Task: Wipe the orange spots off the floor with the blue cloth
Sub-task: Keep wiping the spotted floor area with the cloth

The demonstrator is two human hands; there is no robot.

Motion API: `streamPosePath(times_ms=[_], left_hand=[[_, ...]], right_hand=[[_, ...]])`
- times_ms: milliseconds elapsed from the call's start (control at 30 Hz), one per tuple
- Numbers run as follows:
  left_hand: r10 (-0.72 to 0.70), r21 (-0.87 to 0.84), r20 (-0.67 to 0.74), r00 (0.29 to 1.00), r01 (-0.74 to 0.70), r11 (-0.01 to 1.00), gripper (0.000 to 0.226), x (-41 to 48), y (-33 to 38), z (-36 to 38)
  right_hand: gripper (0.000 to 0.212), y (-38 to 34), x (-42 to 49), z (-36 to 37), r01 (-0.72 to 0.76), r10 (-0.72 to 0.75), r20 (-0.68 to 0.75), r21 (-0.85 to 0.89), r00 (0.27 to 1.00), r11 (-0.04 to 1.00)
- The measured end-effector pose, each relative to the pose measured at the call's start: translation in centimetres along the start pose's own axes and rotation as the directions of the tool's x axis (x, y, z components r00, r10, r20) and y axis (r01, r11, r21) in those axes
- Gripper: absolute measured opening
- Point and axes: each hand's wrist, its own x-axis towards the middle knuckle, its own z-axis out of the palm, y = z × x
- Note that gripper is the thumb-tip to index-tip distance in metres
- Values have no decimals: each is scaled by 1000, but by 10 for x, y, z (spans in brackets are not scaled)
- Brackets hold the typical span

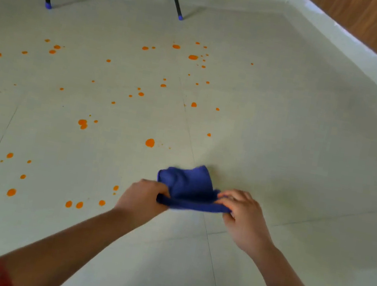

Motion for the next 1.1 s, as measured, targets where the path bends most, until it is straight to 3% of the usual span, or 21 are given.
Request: streamPosePath(times_ms=[67, 167, 267, 367, 433, 500, 600, 700, 767, 833, 900, 967, 1100], left_hand=[[-76, -36, 130, 989, 81, 996, 12, -6, -8, 19], [-168, -109, 151, 974, 186, 976, 9, 3, -17, 29], [-275, -203, 90, 957, 288, 936, 10, 30, -27, 31], [-298, -210, 32, 954, 298, 931, 23, 60, -33, 40], [-259, -155, 56, 964, 265, 952, 44, 72, -36, 52], [-233, -77, 137, 963, 245, 967, 62, 77, -37, 64], [-260, 24, 198, 945, 260, 965, 45, 76, -35, 74], [-243, -102, 195, 950, 267, 958, 13, 57, -25, 74], [-240, -297, 249, 939, 309, 903, 15, 36, -23, 75], [-271, -379, 341, 900, 396, 836, 25, 18, -21, 73], [-320, -270, 440, 839, 464, 844, 47, 1, -28, 65], [-336, -25, 439, 833, 385, 922, 58, -15, -43, 53], [-211, 179, 421, 882, 148, 973, 53, -56, -86, 21]], right_hand=[[24, 7, -18, 15, -146, 134, 132, 80, 982, 986], [10, 14, -12, 23, -387, 329, 238, 266, 914, 883], [15, 16, 22, 31, -541, 477, 255, 378, 841, 752], [26, 28, 58, 51, -593, 523, 286, 303, 803, 746], [48, 33, 68, 67, -568, 505, 361, 86, 784, 819], [53, 30, 66, 82, -553, 529, 366, -48, 765, 832], [41, 16, 54, 96, -525, 517, 382, -93, 766, 846], [32, 12, 40, 91, -603, 539, 407, 36, 737, 797], [26, 12, 38, 77, -679, 565, 419, 202, 711, 705], [23, 9, 46, 67, -657, 552, 377, 261, 744, 707], [32, -10, 55, 77, -512, 485, 187, 140, 854, 848], [51, -34, 46, 101, -377, 379, 59, -45, 923, 925], [64, -56, 4, 161, -250, 325, 279, -271, 904, 929]])
